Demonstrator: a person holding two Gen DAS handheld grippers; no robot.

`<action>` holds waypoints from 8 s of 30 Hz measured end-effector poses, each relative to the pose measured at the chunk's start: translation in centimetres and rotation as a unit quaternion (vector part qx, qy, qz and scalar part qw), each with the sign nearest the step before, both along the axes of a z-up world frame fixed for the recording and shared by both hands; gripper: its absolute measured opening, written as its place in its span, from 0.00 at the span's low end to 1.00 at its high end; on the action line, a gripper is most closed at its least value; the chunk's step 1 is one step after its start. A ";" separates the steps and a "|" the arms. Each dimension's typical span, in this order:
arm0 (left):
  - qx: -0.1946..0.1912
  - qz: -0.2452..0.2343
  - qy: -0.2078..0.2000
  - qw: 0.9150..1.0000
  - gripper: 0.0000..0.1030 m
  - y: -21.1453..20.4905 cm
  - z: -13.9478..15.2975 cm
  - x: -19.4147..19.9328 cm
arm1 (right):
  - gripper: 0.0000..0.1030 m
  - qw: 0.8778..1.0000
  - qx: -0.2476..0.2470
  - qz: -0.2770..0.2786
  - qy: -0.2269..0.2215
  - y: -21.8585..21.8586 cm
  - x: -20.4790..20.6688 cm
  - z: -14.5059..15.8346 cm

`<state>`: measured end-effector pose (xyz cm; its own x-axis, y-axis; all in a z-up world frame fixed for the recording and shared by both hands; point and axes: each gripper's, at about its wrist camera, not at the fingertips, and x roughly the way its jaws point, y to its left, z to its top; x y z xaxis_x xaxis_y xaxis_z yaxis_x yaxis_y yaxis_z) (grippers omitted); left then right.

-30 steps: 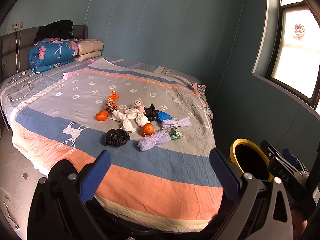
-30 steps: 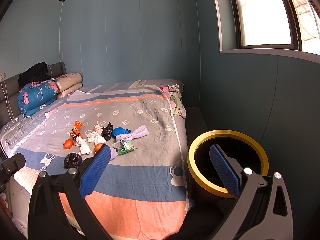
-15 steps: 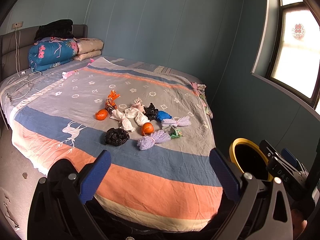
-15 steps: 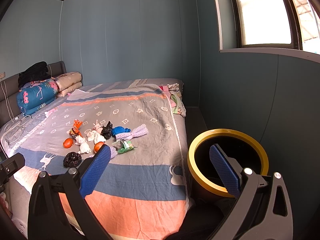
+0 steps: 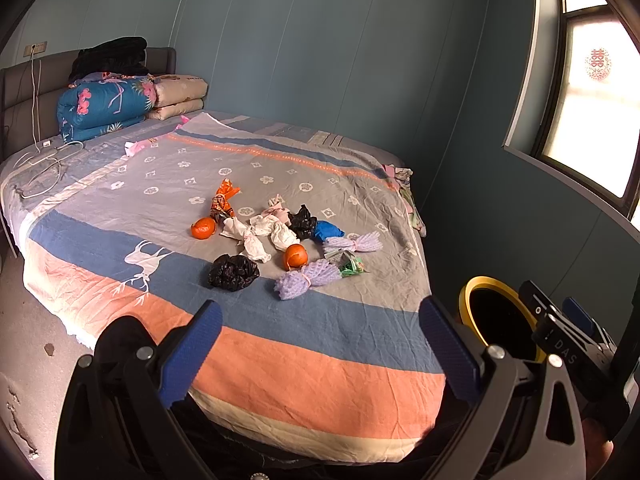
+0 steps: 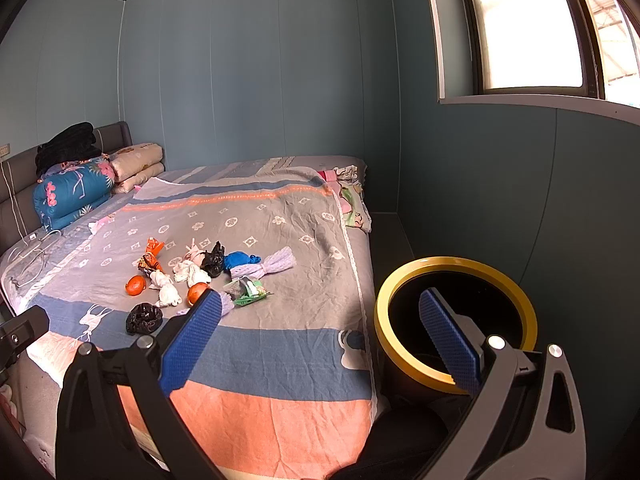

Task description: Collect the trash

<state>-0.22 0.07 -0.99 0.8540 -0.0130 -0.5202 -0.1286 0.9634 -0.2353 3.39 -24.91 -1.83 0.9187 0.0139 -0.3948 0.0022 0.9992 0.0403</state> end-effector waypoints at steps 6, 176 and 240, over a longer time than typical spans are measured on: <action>0.000 -0.001 0.001 1.000 0.92 0.0 0.0 0.0 | 0.92 1.000 0.000 0.000 0.001 0.0 0.1 0.1; -0.009 -0.312 0.025 0.950 0.29 -21.7 -2.4 20.8 | 0.18 0.980 0.161 -0.075 0.092 -25.1 10.7 -1.3; 0.032 -0.099 -0.004 0.995 0.92 -2.9 -2.3 21.1 | 0.73 0.986 0.121 0.019 0.114 -8.7 17.6 -0.4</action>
